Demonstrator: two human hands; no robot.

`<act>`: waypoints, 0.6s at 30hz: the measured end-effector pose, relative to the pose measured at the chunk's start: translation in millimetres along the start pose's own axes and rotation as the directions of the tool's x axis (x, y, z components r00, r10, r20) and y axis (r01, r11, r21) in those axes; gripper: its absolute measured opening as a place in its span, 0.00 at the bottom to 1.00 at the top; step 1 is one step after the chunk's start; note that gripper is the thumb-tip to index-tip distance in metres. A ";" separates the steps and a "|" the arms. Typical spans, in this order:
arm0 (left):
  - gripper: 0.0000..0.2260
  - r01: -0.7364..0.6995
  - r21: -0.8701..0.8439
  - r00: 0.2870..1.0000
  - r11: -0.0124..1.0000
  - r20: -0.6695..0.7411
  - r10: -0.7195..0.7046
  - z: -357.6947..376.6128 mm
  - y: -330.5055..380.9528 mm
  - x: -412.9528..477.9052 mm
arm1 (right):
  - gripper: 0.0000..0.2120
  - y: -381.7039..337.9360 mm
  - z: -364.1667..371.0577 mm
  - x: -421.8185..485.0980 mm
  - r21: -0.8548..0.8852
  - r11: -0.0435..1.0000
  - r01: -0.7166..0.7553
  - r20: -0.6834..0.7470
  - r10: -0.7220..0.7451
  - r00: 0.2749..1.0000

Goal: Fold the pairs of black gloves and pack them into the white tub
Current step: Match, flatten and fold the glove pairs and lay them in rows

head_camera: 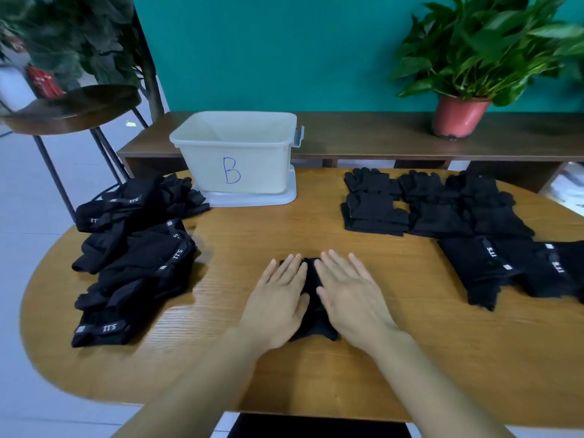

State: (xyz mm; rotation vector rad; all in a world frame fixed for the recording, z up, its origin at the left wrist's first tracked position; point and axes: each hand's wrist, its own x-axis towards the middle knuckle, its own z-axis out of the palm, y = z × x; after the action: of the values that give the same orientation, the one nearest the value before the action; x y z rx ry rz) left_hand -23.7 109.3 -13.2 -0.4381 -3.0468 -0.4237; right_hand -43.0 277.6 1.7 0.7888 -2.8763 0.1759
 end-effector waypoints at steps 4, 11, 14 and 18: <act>0.39 0.057 0.175 0.994 0.983 0.082 -0.073 16.7 -4.7 -3.1 | 0.34 4.7 17.9 -1.5 0.050 0.999 -0.001 0.267 -0.012 0.964; 0.48 0.073 0.225 0.992 0.972 0.082 -0.093 17.4 -14.9 -2.4 | 0.39 7.6 30.1 -5.6 -0.004 0.997 -0.083 0.259 0.081 0.962; 0.50 0.122 0.250 0.988 0.961 0.063 -0.141 17.4 -17.0 -1.0 | 0.40 5.7 27.1 -5.8 -0.003 0.991 -0.137 0.265 0.133 0.955; 0.44 0.192 0.210 0.980 0.959 0.002 -0.197 8.7 -27.9 -10.0 | 0.34 5.3 5.4 -6.8 0.118 0.976 -0.184 0.217 0.156 0.964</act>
State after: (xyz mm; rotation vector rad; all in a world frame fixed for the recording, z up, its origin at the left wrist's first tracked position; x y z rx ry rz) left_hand -21.9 83.2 -29.6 -0.1338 -3.1226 -0.1000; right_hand -40.6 284.6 -5.2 0.6117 -3.1587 0.3341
